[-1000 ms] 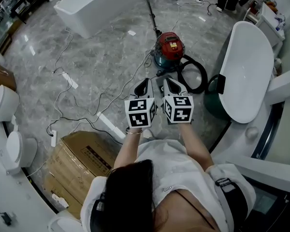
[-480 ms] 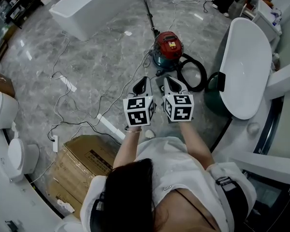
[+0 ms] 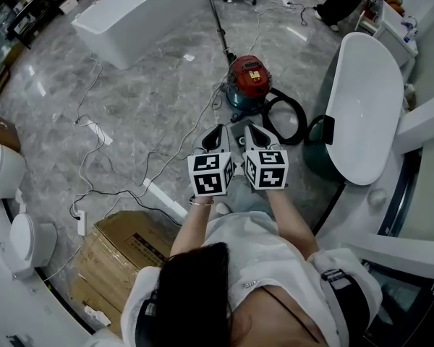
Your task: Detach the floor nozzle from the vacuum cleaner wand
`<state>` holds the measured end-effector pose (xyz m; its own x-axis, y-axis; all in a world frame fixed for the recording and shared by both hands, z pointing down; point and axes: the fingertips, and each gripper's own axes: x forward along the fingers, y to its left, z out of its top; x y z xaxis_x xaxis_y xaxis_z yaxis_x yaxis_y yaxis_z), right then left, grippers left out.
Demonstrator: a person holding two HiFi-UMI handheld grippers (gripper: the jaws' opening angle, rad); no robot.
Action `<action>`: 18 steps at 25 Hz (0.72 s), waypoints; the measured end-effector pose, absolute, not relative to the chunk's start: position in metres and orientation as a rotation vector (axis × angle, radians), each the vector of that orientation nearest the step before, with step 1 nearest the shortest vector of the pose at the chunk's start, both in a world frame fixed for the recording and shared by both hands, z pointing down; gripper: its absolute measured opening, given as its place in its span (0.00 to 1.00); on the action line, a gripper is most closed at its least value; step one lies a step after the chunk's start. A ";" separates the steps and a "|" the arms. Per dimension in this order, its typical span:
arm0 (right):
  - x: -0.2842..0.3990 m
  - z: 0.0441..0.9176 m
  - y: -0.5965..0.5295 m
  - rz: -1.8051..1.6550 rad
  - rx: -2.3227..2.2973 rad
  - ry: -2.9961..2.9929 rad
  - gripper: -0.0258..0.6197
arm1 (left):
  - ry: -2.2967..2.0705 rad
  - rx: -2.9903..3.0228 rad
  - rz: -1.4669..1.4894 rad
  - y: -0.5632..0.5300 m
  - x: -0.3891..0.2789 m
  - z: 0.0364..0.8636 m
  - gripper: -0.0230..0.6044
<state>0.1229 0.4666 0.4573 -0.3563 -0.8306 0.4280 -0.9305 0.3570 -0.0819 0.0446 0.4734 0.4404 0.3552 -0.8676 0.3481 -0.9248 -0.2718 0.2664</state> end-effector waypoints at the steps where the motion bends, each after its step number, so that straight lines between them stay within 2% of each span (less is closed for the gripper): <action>1: 0.123 0.458 0.464 0.450 1.554 -2.310 0.06 | -1.568 2.197 0.182 0.471 0.044 0.441 0.04; 18: 0.124 0.463 0.385 0.449 1.557 -2.299 0.06 | -1.570 2.174 0.194 0.396 0.043 0.447 0.04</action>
<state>0.1240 0.3854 0.4634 -0.3498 -0.8291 0.4362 -0.9323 0.3539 -0.0748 0.0426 0.3961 0.4473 0.3427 -0.8651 0.3664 -0.9282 -0.2516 0.2741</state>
